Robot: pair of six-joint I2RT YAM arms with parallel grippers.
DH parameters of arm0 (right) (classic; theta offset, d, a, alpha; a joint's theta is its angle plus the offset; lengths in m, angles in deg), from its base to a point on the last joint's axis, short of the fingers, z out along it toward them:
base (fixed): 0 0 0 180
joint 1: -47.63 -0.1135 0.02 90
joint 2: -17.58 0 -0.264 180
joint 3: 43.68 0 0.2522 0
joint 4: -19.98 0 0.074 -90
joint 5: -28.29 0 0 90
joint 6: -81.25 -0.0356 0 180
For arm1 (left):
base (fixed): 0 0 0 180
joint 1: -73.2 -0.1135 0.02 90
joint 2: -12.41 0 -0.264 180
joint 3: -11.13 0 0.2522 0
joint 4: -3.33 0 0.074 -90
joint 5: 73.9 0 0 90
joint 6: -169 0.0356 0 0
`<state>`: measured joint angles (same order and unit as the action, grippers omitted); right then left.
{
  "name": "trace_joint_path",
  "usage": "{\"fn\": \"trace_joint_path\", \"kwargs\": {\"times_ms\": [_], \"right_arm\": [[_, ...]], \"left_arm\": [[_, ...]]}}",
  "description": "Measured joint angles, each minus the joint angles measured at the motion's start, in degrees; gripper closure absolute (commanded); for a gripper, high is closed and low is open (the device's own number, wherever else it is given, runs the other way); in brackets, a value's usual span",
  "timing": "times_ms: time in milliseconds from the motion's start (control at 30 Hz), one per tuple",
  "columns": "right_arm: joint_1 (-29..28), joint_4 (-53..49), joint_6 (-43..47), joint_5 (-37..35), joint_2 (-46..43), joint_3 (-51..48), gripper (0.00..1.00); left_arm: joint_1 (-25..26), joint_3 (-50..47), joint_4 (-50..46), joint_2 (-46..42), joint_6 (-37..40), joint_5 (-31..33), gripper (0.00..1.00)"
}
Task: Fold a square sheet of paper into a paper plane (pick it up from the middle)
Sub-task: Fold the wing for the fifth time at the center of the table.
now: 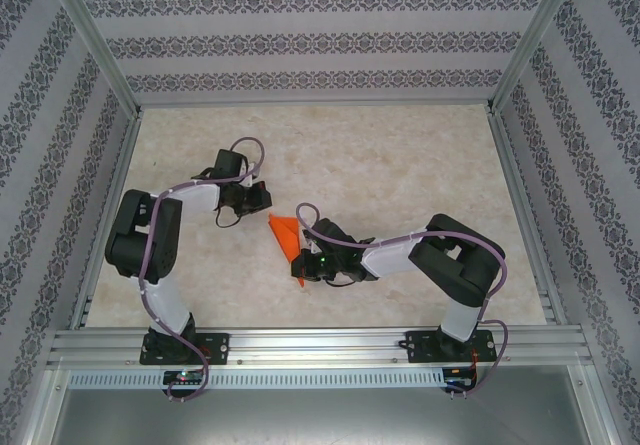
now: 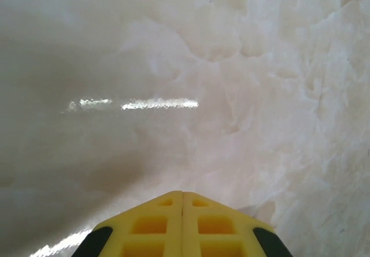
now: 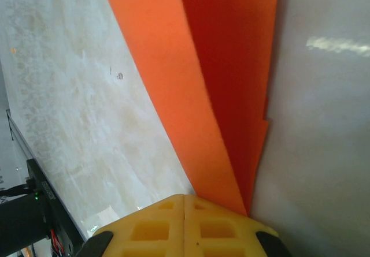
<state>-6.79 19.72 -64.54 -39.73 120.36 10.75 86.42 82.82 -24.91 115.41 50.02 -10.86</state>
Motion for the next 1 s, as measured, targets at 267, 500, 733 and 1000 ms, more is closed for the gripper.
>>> {"fn": "trace_joint_path", "kwargs": {"times_ms": [267, 500, 733, 1000], "right_arm": [[1.36, -4.66, 4.02, 3.15, 0.52, 2.54, 1.0], [1.7, -7.32, 5.42, 3.89, 0.76, 3.89, 1.0], [1.7, -7.52, 5.62, 3.89, 0.79, 3.98, 1.0], [1.68, -7.52, 5.6, 3.89, 0.79, 3.98, 1.0]], "left_arm": [[0.33, -5.2, -1.4, -19.3, -1.97, 0.22, 0.95], [7.43, -14.82, -0.13, -27.63, -6.67, -0.39, 1.0], [12.81, -20.72, 2.51, -24.55, -11.26, -0.55, 1.0], [13.97, -20.81, 8.55, -18.25, -12.48, -0.09, 1.0]]}}
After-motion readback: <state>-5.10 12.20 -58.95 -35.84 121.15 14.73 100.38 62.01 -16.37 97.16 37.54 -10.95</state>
